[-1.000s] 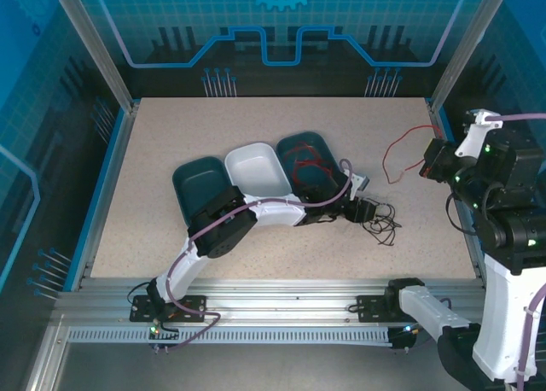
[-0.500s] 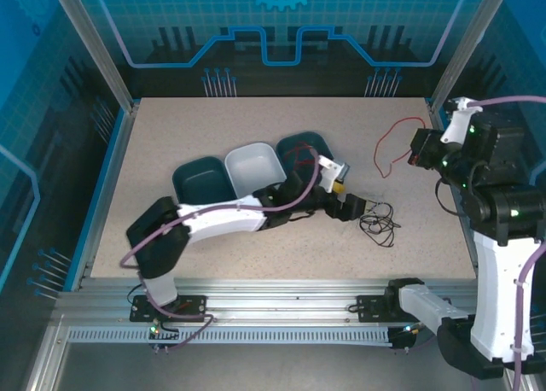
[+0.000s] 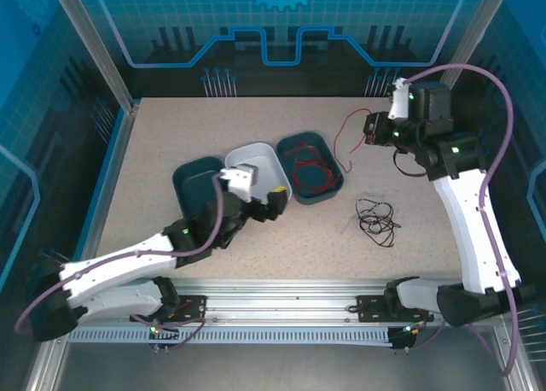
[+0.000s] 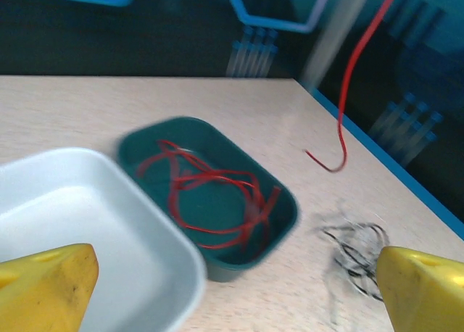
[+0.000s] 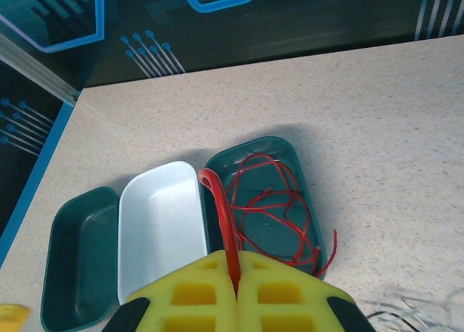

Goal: Untangle the cables

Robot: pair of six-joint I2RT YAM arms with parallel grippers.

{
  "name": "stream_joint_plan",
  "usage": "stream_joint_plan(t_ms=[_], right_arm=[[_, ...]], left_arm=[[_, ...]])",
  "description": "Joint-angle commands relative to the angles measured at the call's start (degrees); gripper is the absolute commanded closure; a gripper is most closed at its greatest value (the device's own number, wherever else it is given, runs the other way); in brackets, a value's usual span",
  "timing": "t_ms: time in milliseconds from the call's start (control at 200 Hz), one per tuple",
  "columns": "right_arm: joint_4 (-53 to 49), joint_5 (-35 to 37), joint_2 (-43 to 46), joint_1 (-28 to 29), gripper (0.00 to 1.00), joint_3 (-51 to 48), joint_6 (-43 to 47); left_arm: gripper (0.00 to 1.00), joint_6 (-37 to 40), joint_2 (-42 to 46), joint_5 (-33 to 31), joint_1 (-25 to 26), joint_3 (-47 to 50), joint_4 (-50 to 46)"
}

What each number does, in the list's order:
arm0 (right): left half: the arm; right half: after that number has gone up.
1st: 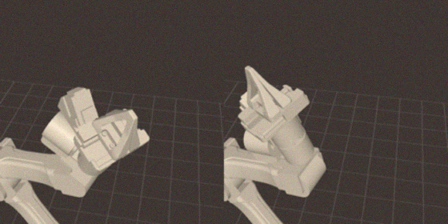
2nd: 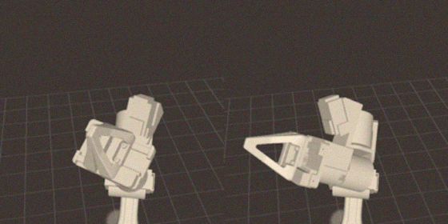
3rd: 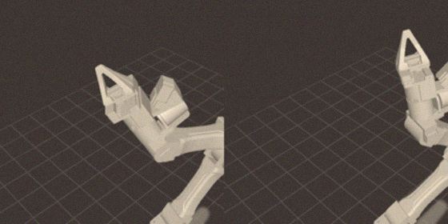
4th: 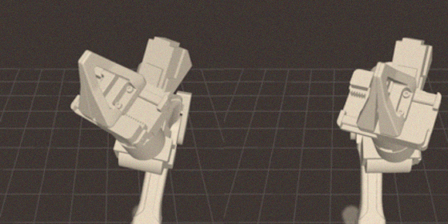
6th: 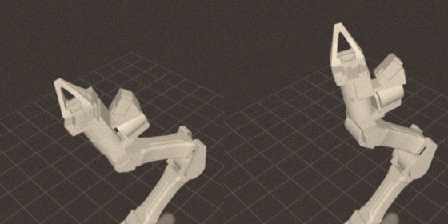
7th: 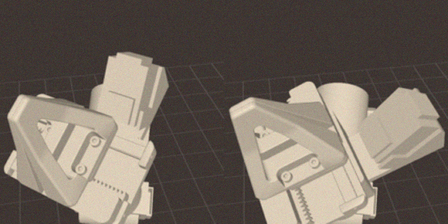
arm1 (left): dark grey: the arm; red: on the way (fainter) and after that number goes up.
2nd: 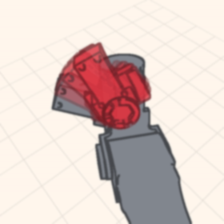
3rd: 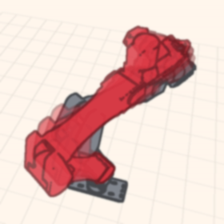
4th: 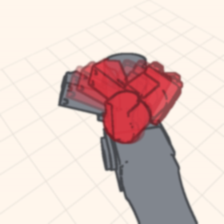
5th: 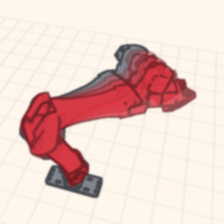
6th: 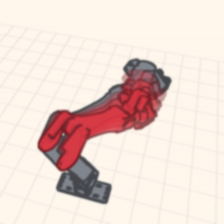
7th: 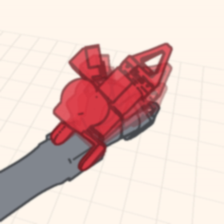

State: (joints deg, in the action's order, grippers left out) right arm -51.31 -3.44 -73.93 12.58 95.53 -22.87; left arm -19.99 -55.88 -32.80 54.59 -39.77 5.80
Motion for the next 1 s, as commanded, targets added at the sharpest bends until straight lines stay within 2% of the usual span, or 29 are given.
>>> stream_joint_plan(t_ms=[0, 230, 590, 790, 996], right_arm=[[3.8, 0.9, -3.6, 2.8, 1.00, 3.5, 0.3], [4.8, 2.4, -13.7, 6.4, 1.00, 10.0, 1.3], [2.9, 5.8, -27.8, 7.5, 1.00, 20.3, 4.3], [4.8, 4.5, -30.3, 8.5, 1.00, 16.7, 4.3], [6.8, 3.5, -27.6, 9.3, 1.00, 7.0, 2.4]], left_arm=[[0.01, -1.3, 7.6, -11.3, -1.9, 3.7, -8.4], [0.01, -3.6, 19.1, -13.0, -5.5, 7.9, -14.3], [0.01, -4.0, 20.3, -12.2, -7.2, 8.2, -16.0], [0.01, -3.8, 20.2, -11.6, -7.3, 8.6, -15.3], [0.01, -3.8, 19.8, -11.3, -7.4, 8.4, -15.6]])
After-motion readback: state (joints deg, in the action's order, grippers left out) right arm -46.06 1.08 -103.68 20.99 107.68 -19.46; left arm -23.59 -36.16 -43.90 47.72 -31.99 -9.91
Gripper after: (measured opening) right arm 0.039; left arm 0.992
